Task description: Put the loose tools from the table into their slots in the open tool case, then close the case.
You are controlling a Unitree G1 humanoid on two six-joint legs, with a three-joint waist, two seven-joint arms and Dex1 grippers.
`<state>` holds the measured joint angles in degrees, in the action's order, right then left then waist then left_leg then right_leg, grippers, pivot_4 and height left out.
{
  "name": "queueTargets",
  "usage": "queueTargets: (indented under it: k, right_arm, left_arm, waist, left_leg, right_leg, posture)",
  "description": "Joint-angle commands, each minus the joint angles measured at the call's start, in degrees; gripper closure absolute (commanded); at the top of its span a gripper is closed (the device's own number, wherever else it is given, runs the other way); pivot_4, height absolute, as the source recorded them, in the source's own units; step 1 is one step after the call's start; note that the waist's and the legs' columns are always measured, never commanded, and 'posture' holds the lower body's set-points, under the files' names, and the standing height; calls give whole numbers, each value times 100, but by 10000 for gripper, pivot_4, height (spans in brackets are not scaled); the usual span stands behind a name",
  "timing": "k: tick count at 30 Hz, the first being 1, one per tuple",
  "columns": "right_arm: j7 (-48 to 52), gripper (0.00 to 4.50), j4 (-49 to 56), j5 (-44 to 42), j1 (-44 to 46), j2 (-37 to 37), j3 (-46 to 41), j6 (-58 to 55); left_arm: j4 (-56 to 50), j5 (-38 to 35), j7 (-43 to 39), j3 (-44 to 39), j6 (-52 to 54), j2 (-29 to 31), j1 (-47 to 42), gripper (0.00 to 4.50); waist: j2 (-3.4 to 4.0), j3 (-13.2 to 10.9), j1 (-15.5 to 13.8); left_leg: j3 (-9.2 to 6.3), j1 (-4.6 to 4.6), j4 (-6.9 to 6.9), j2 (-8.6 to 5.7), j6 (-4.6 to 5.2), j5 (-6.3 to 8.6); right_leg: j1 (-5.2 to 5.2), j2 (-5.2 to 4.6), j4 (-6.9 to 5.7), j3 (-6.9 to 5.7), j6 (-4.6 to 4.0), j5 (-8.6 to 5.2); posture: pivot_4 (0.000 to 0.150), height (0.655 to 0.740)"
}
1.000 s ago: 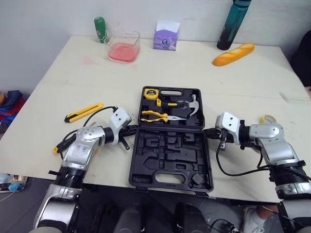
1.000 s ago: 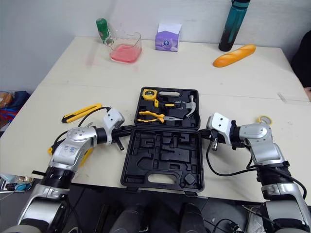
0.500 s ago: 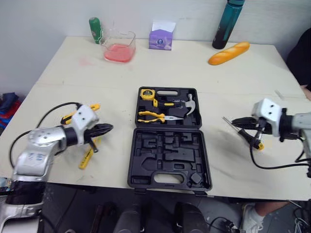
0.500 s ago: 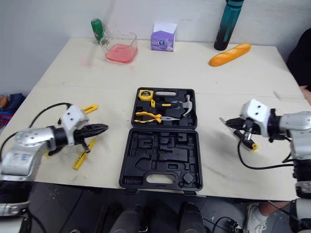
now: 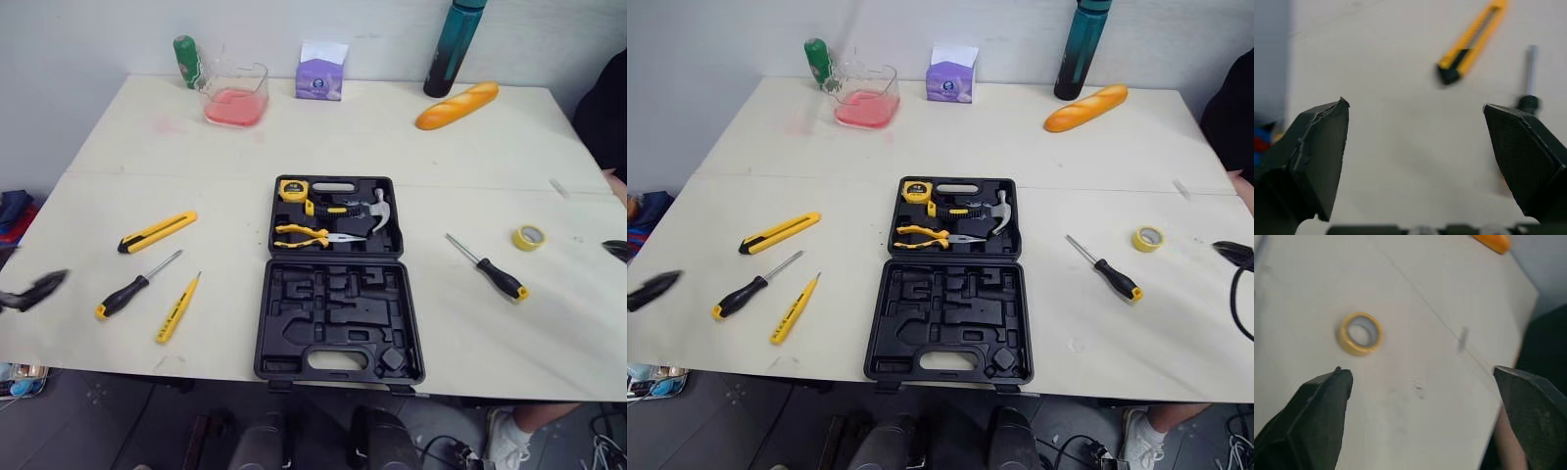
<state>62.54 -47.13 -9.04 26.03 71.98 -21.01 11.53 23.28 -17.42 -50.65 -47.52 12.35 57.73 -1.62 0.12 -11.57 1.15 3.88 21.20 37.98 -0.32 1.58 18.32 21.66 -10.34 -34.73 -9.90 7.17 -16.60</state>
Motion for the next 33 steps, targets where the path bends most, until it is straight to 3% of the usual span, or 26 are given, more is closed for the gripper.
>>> queueTargets:
  k: [1, 9, 18, 25, 33]
  right_arm:
    - [-400, 583, -481, 53, 261, 277, -167, 391]
    - [-788, 583, -1337, 493, 550, 466, 281, 678]
    - [-763, 583, -1687, 508, 820, 286, 432, 790]
    - [0, 583, -1553, 275, 926, -40, 429, 600]
    - [1205, 583, -417, -739, 832, -783, 123, 399]
  left_arm:
    - [1432, 170, 425, -508, -825, 629, 5, 0]
    - [2972, 246, 463, -117, -1740, 1245, -160, 0]
    - [3480, 105, 209, 246, -2151, 1297, -353, 0]
    - [3261, 13, -194, 301, -2212, 1227, -155, 0]
    - [1490, -405, -1219, 361, -1576, 811, 536, 0]
  waist:
    - [1, -1, 48]
    - [3, -2, 94]
    - [2, -1, 102]
    - [-4, 1, 198]
    - [-7, 3, 210]
  left_leg:
    - [3, 2, 0, 0, 0, 0]
    - [29, -2, -8, 1, 6, 8]
    - [86, 7, -9, 3, 8, 9]
    - [111, 4, -9, 7, 16, 14]
    - [124, -2, -9, 10, 17, 17]
  right_leg:
    - [5, -1, -5, 2, 0, 0]
    - [21, -3, -9, 23, -2, -2]
    - [74, -7, -46, 73, -2, -2]
    - [81, -8, -48, 85, -2, -2]
    - [86, -7, -54, 95, -2, -2]
  posture:
    - [1500, 7400]
    - [1500, 7400]
    - [1500, 7400]
    - [1500, 7400]
    - [1500, 7400]
